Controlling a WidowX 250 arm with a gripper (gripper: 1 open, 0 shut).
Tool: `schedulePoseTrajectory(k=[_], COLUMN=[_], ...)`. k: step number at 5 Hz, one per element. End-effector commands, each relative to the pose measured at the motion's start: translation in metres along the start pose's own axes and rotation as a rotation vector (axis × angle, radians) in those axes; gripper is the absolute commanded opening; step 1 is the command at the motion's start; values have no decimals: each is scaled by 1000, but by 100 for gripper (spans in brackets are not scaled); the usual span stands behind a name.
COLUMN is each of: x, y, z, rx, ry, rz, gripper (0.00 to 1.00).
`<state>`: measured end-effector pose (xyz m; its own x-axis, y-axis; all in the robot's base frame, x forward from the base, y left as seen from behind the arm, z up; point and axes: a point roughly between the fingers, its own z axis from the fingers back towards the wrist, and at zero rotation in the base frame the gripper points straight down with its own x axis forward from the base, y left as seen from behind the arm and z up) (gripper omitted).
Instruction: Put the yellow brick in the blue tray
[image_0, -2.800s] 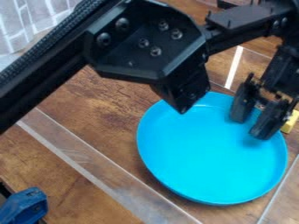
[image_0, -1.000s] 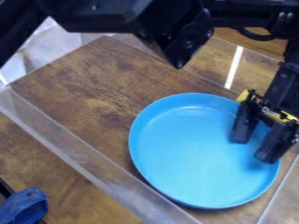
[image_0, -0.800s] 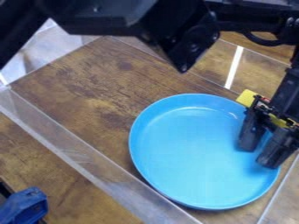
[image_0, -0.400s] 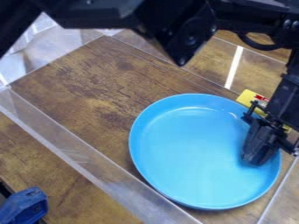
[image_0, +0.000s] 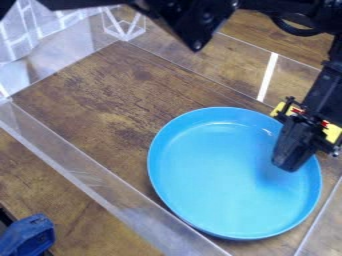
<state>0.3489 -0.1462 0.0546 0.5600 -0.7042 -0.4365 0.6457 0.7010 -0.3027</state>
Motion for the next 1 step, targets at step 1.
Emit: schedulePoseTrajectory(k=[1], x=[-17], y=[-2], z=[46], rx=[57], ry=[-132], rz=[19], gripper=[0])
